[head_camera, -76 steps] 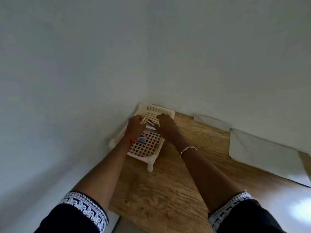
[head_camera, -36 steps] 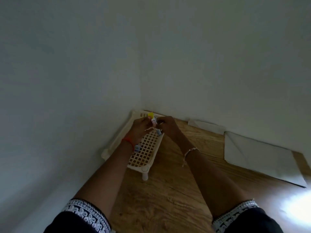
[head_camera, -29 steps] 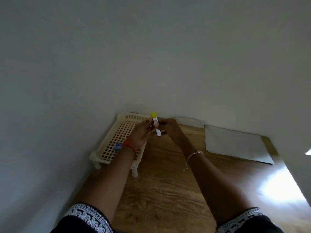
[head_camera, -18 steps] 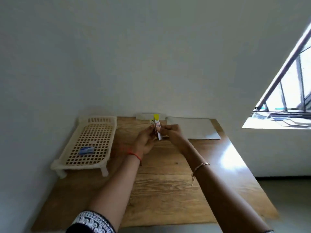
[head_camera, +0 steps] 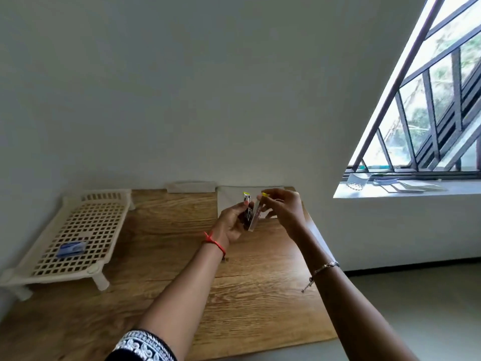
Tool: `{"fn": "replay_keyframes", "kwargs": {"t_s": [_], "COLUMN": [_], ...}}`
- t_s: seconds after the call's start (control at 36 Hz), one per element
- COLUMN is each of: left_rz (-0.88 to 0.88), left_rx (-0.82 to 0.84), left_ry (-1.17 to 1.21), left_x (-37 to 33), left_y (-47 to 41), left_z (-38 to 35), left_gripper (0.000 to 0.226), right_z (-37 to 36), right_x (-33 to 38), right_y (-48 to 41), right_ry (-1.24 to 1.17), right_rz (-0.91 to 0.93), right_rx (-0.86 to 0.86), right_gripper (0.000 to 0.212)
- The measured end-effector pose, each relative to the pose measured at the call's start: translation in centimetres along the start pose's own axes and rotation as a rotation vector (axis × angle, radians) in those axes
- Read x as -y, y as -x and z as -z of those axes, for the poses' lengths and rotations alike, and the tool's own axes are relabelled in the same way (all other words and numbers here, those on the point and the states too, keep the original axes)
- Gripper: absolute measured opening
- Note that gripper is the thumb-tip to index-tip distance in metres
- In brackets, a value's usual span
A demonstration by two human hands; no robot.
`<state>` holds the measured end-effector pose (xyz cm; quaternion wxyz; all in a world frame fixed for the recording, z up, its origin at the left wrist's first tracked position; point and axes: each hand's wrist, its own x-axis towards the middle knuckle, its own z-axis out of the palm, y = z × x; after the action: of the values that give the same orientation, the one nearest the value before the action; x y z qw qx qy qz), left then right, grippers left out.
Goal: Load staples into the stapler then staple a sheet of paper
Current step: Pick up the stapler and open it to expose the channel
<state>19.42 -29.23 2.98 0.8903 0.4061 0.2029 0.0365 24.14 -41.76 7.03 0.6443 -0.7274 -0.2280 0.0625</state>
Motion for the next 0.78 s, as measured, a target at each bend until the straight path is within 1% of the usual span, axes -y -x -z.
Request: {"fn": "replay_keyframes", "kwargs": {"t_s": [0.08,0.11,0.17,0.22,0.25,0.33,0.44,0.5,0.56,0.64,0.78], "left_rz": [-0.007,-0.007,0.001,0.003,-0.001,-0.033,-0.074,-0.098,-0.117,-0.123,-0.115], "left_rx": [-0.035,-0.051,-0.083,-0.101,-0.104,-0.108,-0.13,-0.136,-0.132,-0.11,-0.075], "left_ry": [0.02,0.065,0.246,0.395,0.424,0.382,0.381,0.377,0.377,0.428,0.458], "left_x": [0.5,0.7,0.8,1.0,1.0,1.2,1.5,1.7,1.8,2.1,2.2], "left_y": [-0.8,-1.1,-1.4,-1.7,-1.9,-2.5,-3.1,-3.2,-3.3,-3.1,-2.3], "left_z": [-0.8,-1.0,-1.2,-1.1,-1.1,-1.1,-1.0,-1.1,-1.3,-1.6,-1.9], "left_gripper": [0.025,0.027,0.027,0.029,0.031,0.031,0.032,0.032,0.031,0.031,0.029], "right_z": [1.4,1.8,2.7,3.4,3.8,4.7,5.3,5.4,5.5,5.4,5.5], "right_x": [-0.3,-0.4,-0.6,-1.0,-1.2,-1.7,-3.2,-4.0,-4.9,-5.7,-6.2], "right_y": [-0.8,-1.0,-1.2,-1.2,-1.1,-0.7,0.5,1.1,1.6,2.2,2.6], "right_ry": [0.014,0.012,0.021,0.063,0.099,0.134,0.111,0.102,0.038,-0.001,-0.012], "right_rz": [0.043,0.052,0.072,0.09,0.1,0.101,-0.004,-0.043,-0.101,-0.164,-0.209], "right_rx": [0.053,0.073,0.128,0.193,0.233,0.39,0.589,0.635,0.662,0.723,0.818], "right_gripper": [0.008,0.009,0.008,0.022,0.026,0.033,0.035,0.03,0.026,0.019,0.015]}}
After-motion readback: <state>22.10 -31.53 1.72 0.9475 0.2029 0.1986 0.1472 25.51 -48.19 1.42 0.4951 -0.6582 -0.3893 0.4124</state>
